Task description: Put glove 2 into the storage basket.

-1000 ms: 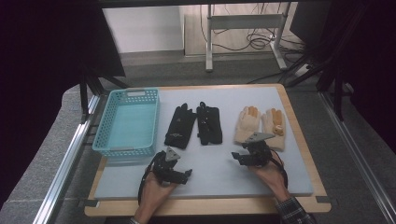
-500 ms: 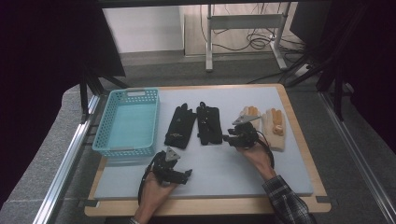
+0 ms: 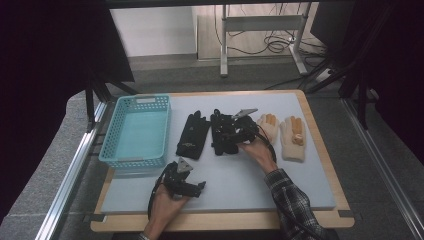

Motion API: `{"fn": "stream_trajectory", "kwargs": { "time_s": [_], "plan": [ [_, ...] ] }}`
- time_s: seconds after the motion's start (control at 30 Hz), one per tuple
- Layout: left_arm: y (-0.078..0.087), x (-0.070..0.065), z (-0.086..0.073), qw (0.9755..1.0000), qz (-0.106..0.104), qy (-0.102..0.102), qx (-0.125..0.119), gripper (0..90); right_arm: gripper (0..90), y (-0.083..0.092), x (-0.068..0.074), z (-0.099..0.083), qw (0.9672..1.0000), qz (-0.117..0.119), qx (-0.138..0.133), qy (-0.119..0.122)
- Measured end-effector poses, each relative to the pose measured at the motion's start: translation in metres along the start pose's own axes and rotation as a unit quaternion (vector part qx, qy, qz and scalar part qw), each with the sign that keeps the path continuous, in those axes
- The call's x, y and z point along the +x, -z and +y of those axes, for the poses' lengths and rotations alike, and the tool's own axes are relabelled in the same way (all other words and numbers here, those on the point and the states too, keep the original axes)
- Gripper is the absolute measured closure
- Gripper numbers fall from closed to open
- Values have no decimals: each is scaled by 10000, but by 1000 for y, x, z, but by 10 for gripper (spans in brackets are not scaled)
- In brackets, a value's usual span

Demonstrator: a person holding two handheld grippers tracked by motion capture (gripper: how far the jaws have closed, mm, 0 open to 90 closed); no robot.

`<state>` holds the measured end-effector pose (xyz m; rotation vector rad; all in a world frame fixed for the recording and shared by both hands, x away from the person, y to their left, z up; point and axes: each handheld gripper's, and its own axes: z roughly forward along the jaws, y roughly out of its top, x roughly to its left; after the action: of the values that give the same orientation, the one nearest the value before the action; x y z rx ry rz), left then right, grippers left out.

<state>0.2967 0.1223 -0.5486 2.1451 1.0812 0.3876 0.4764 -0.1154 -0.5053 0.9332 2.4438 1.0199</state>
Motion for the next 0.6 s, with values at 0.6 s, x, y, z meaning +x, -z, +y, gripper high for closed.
{"fn": "stream_trajectory", "kwargs": {
  "time_s": [0.6],
  "plan": [
    [0, 0, 0, 10000, -3, 4, 10, 41, 530, -40, -1, 13, 9981, -306, 427, -334]
  ]
}}
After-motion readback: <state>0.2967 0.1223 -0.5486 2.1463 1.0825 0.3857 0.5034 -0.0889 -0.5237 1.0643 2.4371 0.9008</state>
